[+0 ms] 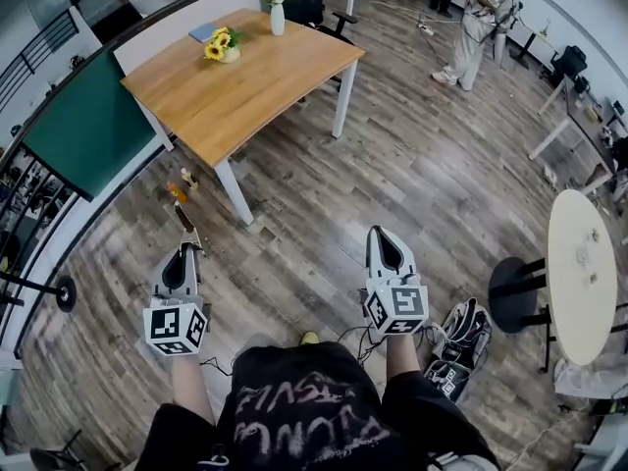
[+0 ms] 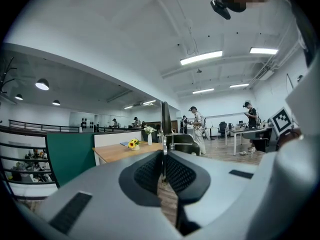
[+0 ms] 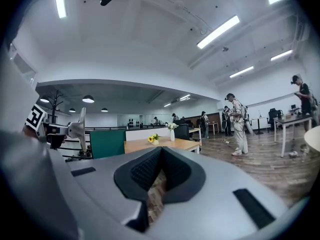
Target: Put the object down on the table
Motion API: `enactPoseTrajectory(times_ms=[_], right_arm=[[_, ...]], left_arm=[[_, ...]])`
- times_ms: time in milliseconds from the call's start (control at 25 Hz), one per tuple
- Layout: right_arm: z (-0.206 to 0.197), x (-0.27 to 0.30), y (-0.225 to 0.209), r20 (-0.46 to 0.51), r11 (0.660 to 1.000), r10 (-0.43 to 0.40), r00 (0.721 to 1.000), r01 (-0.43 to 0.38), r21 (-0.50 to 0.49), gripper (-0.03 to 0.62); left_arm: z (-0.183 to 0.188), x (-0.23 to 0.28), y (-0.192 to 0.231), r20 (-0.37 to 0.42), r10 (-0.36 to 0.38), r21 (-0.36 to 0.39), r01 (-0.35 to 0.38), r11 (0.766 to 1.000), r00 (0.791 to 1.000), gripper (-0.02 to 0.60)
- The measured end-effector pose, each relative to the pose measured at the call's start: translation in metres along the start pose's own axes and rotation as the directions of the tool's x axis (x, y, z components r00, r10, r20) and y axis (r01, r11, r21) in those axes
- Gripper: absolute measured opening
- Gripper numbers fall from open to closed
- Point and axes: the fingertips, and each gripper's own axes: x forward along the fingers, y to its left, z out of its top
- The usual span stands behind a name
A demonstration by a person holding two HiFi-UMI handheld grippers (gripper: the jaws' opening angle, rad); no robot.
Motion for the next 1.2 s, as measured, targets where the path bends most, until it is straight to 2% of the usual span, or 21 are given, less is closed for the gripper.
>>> enactPoseTrajectory(times_ms=[240,560,920,1200], right_arm=[[0.002,0.035,-0.017,0.003,1.0,0.021,1.0,-0.021,0.023,0.005],[-0.007,0.091,-0.031,-0.026,0.999,0.03,0.999,-0.03,0.026,0.005],[0.004,0.188,-0.036,-0.057,1.0,0.004,0.998,-0.002,0.021,0.005],[0.014,0.296,-0.031,-0.073,1.0,-0.005,0.997,0.006,0.013,0.005]], left_arm=[[0.003,0.04,-0.005,-0.002,-0.004,0.012,0.004,1.0,1.0,0.015],[-0.006,0.1,0.007,-0.003,-0.018,-0.007,0.018,1.0,1.0,0.015],[-0.005,0.201,0.053,-0.037,-0.046,-0.036,0.045,0.998,0.998,0.015],[0.001,0.296,0.105,-0.051,-0.061,-0.049,0.059,0.997,0.997,0.015]])
